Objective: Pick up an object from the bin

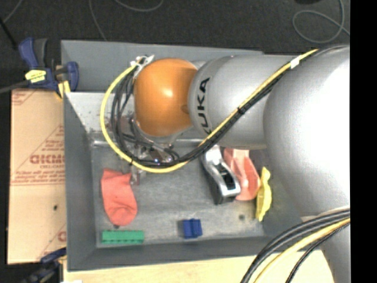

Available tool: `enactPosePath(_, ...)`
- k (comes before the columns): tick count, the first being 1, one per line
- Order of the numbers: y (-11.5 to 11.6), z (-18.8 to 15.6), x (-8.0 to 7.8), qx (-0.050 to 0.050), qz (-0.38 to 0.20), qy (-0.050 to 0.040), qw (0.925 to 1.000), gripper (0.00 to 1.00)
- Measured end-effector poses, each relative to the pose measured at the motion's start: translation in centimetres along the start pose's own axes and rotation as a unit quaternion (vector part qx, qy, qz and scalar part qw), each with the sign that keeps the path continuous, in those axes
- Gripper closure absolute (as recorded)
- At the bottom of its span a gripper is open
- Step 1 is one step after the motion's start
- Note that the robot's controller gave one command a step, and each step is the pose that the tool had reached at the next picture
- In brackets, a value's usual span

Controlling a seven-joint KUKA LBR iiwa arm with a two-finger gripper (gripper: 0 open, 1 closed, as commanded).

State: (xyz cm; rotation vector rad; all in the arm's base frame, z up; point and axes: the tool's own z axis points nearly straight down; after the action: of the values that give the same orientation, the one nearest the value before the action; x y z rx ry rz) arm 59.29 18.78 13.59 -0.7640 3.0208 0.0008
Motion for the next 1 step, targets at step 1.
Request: enactPosePath(1, 0.11, 0.07, 0.26, 0.0, 0.0, 0.0004, 1.0, 1.0)
